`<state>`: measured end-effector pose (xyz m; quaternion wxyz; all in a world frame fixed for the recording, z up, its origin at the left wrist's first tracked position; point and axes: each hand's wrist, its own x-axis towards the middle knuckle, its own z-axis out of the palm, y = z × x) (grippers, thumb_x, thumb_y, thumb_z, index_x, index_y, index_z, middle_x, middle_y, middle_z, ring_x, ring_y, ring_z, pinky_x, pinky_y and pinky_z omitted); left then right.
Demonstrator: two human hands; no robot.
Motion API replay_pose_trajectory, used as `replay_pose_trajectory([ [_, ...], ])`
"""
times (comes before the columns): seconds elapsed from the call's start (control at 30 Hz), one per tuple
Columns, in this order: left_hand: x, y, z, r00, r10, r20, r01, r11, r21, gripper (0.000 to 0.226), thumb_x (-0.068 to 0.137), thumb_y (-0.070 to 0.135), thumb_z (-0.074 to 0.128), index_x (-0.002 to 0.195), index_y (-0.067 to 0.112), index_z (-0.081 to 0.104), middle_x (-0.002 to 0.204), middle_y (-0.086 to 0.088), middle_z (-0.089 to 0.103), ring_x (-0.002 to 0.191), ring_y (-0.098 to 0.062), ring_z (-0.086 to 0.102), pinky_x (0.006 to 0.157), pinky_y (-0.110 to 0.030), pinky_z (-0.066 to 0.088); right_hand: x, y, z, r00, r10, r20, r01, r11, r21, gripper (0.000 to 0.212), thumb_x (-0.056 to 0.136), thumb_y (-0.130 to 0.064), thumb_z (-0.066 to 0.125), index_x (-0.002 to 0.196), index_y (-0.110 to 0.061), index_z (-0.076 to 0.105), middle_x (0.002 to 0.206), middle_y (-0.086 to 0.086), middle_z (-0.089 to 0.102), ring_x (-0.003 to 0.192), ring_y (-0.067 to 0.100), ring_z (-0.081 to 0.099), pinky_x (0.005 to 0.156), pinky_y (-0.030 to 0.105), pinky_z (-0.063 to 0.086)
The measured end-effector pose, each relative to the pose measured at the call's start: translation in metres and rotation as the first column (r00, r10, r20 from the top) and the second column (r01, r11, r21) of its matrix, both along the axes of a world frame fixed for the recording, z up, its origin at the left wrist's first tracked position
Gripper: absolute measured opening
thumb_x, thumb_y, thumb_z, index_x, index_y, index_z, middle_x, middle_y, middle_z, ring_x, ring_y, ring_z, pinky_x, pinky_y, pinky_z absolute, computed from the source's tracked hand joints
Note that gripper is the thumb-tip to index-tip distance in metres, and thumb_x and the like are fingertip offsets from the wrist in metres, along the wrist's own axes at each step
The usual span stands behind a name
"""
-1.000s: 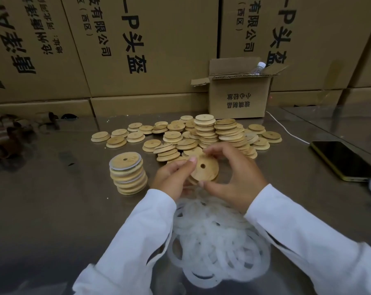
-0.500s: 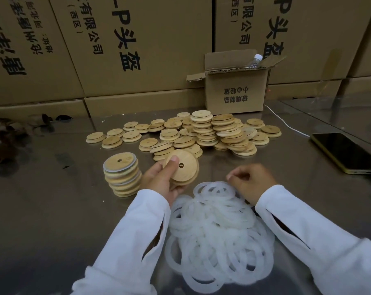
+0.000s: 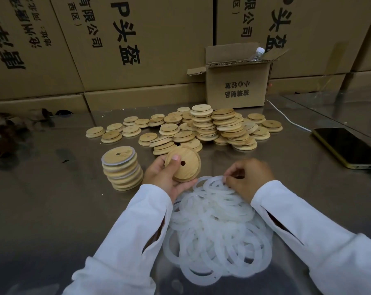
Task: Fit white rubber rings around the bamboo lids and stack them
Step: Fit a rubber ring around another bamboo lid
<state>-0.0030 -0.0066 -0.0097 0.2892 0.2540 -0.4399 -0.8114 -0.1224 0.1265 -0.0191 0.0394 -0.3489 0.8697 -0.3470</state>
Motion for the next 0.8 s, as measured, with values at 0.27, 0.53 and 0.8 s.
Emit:
replay_pose_trajectory([
  [0.27, 0.002, -0.001, 0.001, 1.0, 0.0, 0.012, 0.0, 1.0, 0.003, 0.008, 0.091, 0.014, 0.052, 0.093, 0.008, 0.057, 0.114, -0.018, 0.055, 0.101, -0.038, 0.057, 0.052, -0.037, 0.055, 0.009, 0.002, 0.011, 0.984, 0.106, 0.145, -0.052, 0.941, -0.334, 0.018, 0.082, -0.017, 0.066, 0.068, -0.027, 0.064, 0.075, -0.012, 0.064, 0.075, 0.003, 0.058, 0.065, 0.013, 0.041],
  [0.53, 0.003, 0.008, 0.005, 0.996, -0.091, 0.003, 0.091, 0.996, 0.009, 0.022, 0.092, 0.016, 0.051, 0.106, 0.003, 0.059, 0.103, -0.02, 0.062, 0.089, -0.033, 0.063, 0.054, -0.042, 0.058, 0.027, 0.001, 0.025, 0.861, 0.381, 0.338, -0.062, 0.737, -0.673, 0.013, 0.082, -0.004, 0.062, 0.075, -0.014, 0.067, 0.069, -0.006, 0.065, 0.063, -0.001, 0.059, 0.062, 0.011, 0.048],
  [0.8, 0.005, 0.02, 0.003, 0.957, -0.281, 0.07, 0.289, 0.94, -0.18, 0.03, 0.08, 0.023, 0.06, 0.106, 0.009, 0.06, 0.107, -0.016, 0.062, 0.096, -0.034, 0.064, 0.063, -0.039, 0.059, 0.036, -0.006, 0.024, 0.911, 0.26, 0.321, 0.039, 0.72, -0.693, 0.015, 0.079, -0.004, 0.067, 0.071, -0.016, 0.067, 0.062, -0.004, 0.064, 0.057, 0.0, 0.058, 0.057, 0.012, 0.048],
])
